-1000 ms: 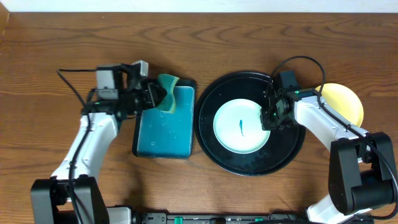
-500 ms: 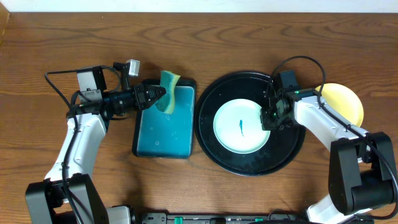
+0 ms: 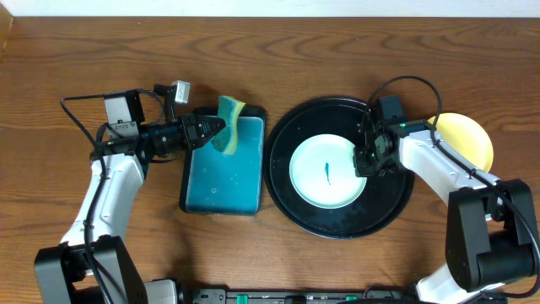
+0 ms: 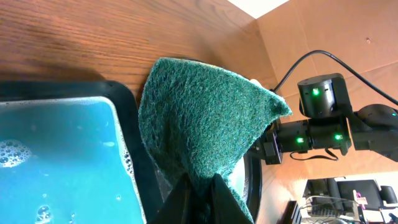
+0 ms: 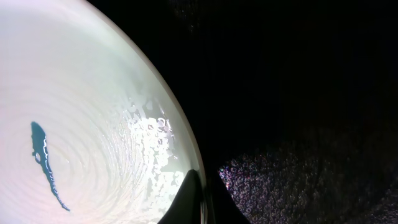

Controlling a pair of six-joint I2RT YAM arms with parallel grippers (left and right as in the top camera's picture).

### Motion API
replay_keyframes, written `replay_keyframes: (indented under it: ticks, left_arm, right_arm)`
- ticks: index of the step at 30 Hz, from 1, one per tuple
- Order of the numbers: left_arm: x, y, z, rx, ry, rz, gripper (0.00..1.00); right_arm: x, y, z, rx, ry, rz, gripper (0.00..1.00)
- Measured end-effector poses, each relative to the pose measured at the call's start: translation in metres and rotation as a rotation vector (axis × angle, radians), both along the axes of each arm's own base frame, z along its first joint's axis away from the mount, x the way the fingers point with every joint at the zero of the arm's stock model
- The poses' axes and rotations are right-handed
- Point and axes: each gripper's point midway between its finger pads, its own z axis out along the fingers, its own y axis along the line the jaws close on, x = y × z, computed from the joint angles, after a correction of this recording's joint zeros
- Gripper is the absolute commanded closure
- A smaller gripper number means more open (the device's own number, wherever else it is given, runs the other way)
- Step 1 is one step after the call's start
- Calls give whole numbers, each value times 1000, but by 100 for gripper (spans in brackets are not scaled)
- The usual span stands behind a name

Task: Clean dirty plates on tray and stack at the side
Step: 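Lift the green sponge out of the basin with the left gripper, then carry the sponge right over the white plate with the left gripper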

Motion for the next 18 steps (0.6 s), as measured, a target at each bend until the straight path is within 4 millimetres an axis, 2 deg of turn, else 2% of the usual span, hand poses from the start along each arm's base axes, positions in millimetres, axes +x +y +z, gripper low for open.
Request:
replay_keyframes:
  ticks: [15,18]
  left_arm:
    - [0,0,0,1,1,0,93]
    - [-3,1,-11,40,48,24,93]
  right_arm:
    - [0,0,0,0,0,0,99]
    - [0,0,0,0,0,0,99]
